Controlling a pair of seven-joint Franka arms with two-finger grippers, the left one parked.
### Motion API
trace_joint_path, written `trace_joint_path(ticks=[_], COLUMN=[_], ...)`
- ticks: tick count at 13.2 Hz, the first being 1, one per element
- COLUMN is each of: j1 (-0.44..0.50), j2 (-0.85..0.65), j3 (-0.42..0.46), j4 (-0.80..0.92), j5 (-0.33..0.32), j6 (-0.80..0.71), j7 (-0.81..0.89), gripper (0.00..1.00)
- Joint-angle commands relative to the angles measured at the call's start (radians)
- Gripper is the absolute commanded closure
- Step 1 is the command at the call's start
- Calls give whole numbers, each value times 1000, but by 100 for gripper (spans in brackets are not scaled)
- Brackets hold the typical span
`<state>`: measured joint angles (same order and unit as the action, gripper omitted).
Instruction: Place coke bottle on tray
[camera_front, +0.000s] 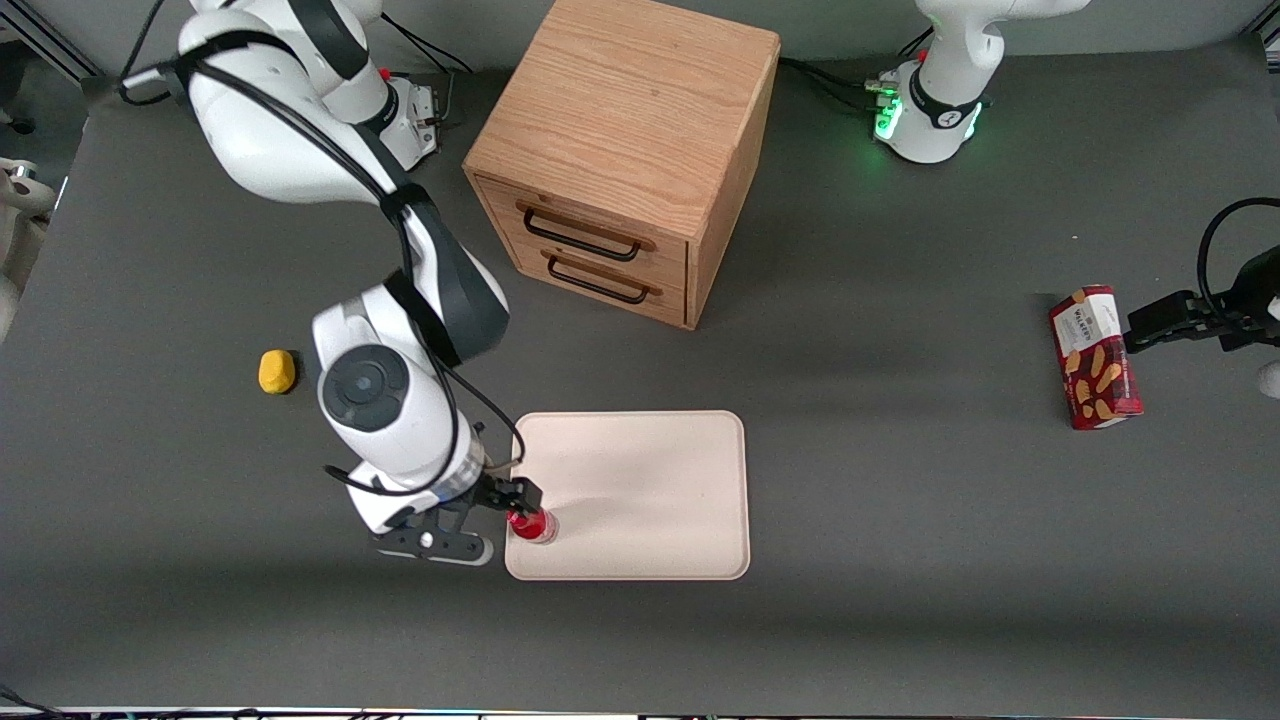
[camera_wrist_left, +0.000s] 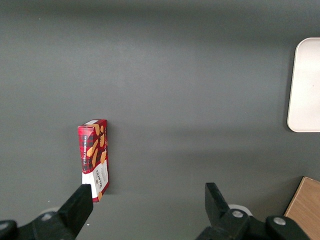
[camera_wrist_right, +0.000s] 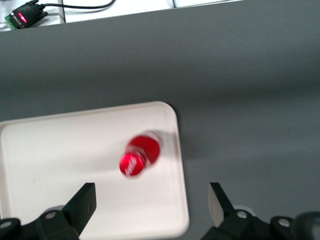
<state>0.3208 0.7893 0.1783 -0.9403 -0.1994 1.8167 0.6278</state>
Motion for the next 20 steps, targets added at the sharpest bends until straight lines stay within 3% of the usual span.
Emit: trace_joint_path(ticks=[1, 5, 8, 10, 13, 17, 20], j1=[0, -14, -17, -49, -89, -186, -218], j2=[-168, -336, -425, -500, -637, -741, -788], j3=[3, 1, -49, -88, -207, -253, -260], j4=[-32, -34, -51, -132, -293, -466, -589], j5=[-17, -18, -8, 4, 154, 167, 202], j6=[-213, -468, -539, -534, -493, -401, -314], j7=[-3, -29, -146, -299, -446, -640, -654], gripper=[0, 0, 0, 0, 0, 0, 0])
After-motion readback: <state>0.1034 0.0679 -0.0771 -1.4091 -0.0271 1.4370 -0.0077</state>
